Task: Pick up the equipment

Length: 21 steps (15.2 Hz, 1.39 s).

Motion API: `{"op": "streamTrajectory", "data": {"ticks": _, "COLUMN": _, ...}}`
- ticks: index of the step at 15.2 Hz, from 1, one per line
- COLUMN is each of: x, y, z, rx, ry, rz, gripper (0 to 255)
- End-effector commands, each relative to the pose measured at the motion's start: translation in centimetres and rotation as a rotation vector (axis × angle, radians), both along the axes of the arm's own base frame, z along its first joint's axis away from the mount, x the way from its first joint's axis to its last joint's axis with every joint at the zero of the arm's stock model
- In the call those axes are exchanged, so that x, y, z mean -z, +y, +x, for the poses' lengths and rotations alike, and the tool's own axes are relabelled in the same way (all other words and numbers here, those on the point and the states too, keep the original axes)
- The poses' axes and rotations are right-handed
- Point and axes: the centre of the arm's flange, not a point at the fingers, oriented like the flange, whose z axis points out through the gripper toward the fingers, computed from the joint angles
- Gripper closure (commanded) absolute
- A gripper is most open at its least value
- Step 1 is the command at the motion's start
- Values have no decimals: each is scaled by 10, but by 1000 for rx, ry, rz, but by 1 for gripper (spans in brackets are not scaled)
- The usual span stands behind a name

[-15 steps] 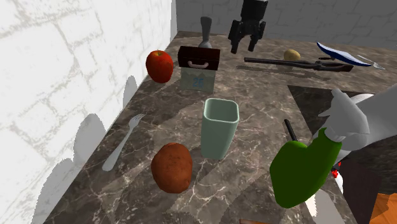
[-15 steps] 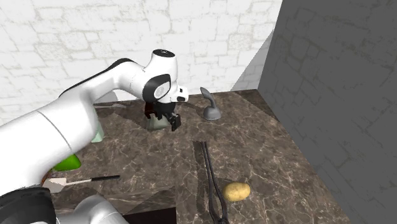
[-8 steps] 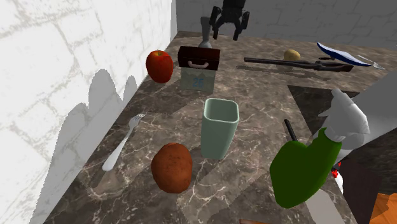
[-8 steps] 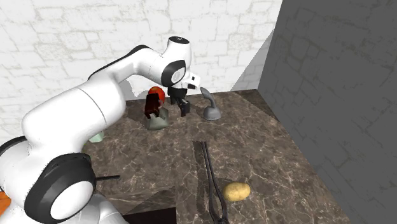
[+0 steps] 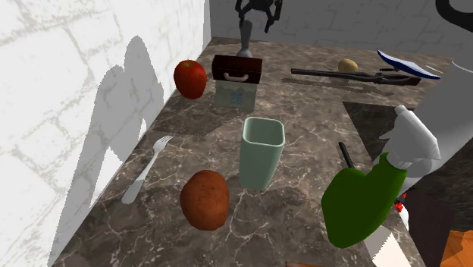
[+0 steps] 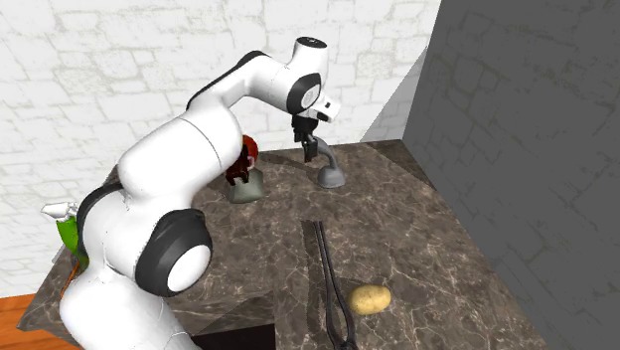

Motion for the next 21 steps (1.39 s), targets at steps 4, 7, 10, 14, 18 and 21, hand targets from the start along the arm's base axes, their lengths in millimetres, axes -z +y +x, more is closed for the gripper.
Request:
{"op": "streamTrajectory", "data": {"ticks": 4, "x": -19, "y": -27, "z": 53, "rx": 167, "ry": -12, "rz": 17, "gripper": 0}}
{"op": "streamTrajectory", "data": {"ticks": 7, "x": -27, "y": -43, "z": 75, "rx": 242, "ry": -18, "rz": 25, "gripper": 0}}
{"op": "streamTrajectory", "data": {"ticks": 10, "x": -11, "y": -43, "z": 75, "rx": 242, "ry": -18, "rz": 25, "gripper": 0}}
{"op": "streamTrajectory", "data": {"ticks": 14, "x": 13, "y": -43, "z": 75, "rx": 242, "ry": -18, "rz": 25, "gripper": 0}}
{"op": "streamTrajectory", "data": {"ticks": 18, "x": 13, "y": -42, "z": 75, "rx": 242, "ry": -18, "rz": 25, "gripper": 255}}
{"op": "streamTrajectory", "data": {"ticks": 21, "x": 13, "y": -42, "z": 75, "rx": 242, "ry": -18, "rz": 25, "gripper": 255}}
